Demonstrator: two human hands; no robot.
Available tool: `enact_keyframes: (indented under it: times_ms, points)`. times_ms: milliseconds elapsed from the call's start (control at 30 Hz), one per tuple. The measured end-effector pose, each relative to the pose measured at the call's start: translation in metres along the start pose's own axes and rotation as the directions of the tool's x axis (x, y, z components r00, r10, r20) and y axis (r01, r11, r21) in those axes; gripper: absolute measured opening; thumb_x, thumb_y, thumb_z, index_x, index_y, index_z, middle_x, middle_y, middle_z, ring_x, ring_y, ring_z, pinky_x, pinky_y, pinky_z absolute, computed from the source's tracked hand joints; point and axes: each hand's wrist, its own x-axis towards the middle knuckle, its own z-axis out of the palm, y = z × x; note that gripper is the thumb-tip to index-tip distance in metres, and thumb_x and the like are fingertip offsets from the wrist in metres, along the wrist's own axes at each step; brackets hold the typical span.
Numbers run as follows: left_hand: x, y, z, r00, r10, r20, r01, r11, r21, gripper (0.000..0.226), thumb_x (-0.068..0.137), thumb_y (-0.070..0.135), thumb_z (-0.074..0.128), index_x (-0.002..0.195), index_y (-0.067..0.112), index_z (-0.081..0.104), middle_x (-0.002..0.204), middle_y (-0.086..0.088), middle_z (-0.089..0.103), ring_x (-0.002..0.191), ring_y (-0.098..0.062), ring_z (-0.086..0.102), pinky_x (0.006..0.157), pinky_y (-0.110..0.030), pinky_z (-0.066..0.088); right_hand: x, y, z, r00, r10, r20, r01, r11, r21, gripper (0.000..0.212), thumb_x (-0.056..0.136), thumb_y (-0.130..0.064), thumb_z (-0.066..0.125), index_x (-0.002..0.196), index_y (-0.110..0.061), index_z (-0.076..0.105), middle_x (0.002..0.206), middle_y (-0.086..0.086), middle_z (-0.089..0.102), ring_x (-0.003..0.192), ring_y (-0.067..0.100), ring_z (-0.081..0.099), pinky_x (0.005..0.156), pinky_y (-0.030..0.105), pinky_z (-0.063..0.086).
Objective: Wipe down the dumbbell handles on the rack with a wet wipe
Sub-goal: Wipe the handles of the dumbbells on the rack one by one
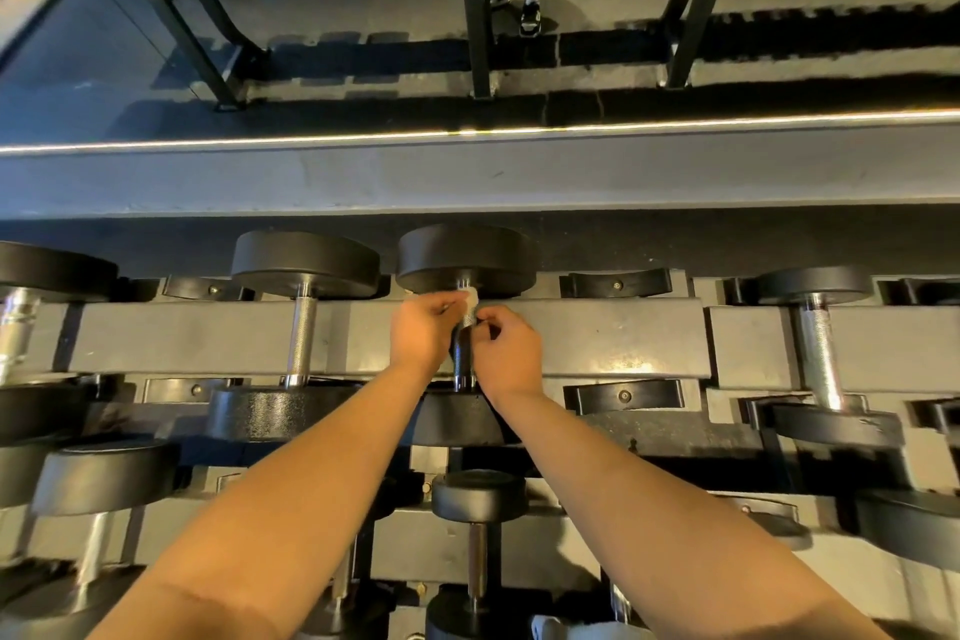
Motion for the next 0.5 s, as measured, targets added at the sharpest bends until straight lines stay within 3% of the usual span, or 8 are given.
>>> enact_keyframes:
  times_ms: [267, 400, 500]
  points:
    - [-0.030, -0.007, -0.009, 0.990, -0.102, 0.095, 0.082, 0.977, 0.195, 0.015, 0.090, 0.020, 0.074, 0.103, 0.017, 0.081, 0.098, -0.001, 0.078, 0.093, -0.013, 0.071, 0.086, -0.028, 0.056, -0.002, -0.004, -0.001, 1.000, -0.002, -0.010, 0.002, 1.000, -0.010, 0.019, 0.095, -0.011, 0.061, 0.110, -0.017, 0.071, 0.106, -0.004, 0.069, 0.095, 0.010, 0.063, 0.075, 0.011, 0.046]
    - [-0.038, -0.004, -0.013, 0.968, -0.224, 0.114, 0.191, 0.951, 0.242, 0.017, 0.085, 0.018, 0.079, 0.102, 0.016, 0.080, 0.102, 0.000, 0.077, 0.098, -0.013, 0.069, 0.094, -0.029, 0.053, -0.006, -0.006, -0.005, 0.998, 0.026, 0.052, -0.025, 0.999, -0.029, 0.020, 0.095, -0.011, 0.062, 0.113, -0.015, 0.071, 0.109, -0.002, 0.069, 0.097, 0.011, 0.064, 0.080, 0.020, 0.051]
    - [-0.043, 0.001, -0.015, 0.955, -0.271, 0.117, 0.229, 0.929, 0.290, 0.009, 0.084, 0.015, 0.080, 0.089, 0.023, 0.080, 0.099, 0.002, 0.077, 0.097, -0.013, 0.069, 0.095, -0.029, 0.052, -0.012, -0.006, -0.013, 0.994, 0.052, 0.093, -0.048, 0.998, -0.044, 0.020, 0.096, -0.009, 0.059, 0.112, -0.014, 0.071, 0.107, -0.001, 0.068, 0.094, 0.012, 0.061, 0.077, 0.020, 0.047]
